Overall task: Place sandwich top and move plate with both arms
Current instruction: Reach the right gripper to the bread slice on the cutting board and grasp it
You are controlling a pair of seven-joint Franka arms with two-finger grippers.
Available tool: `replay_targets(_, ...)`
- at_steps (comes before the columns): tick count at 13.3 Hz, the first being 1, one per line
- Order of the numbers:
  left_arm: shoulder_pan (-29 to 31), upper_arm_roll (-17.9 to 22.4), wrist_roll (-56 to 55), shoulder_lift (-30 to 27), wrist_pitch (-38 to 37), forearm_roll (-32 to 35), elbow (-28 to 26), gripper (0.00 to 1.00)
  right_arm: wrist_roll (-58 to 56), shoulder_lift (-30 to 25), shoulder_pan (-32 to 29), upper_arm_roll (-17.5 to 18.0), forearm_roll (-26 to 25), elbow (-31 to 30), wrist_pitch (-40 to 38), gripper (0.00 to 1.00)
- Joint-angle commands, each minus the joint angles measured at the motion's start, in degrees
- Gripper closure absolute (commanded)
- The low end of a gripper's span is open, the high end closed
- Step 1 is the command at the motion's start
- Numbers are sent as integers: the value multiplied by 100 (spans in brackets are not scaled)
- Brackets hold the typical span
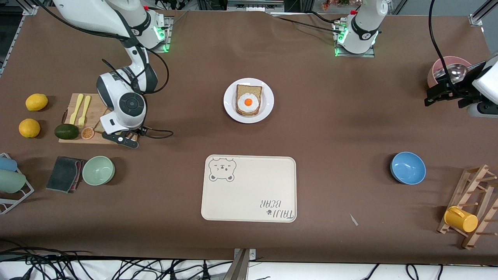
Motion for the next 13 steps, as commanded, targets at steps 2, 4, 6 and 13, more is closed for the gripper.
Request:
replay_targets(2,35,-41,-28,-2,-79,46,59,0,34,-96,-56,-5,-126,-252,149,39)
replay_targets(4,35,-41,-28,6,-79,46,67,0,43,10,-56,-5,-126,-252,149,44)
replay_targets(6,35,-41,-19,-2,-79,46,59,0,43,28,-74,-14,-126,-252,175,46)
replay_targets(13,35,-50,-28,6,-79,46,59,0,34,230,-153,-58,-135,-217,474,81)
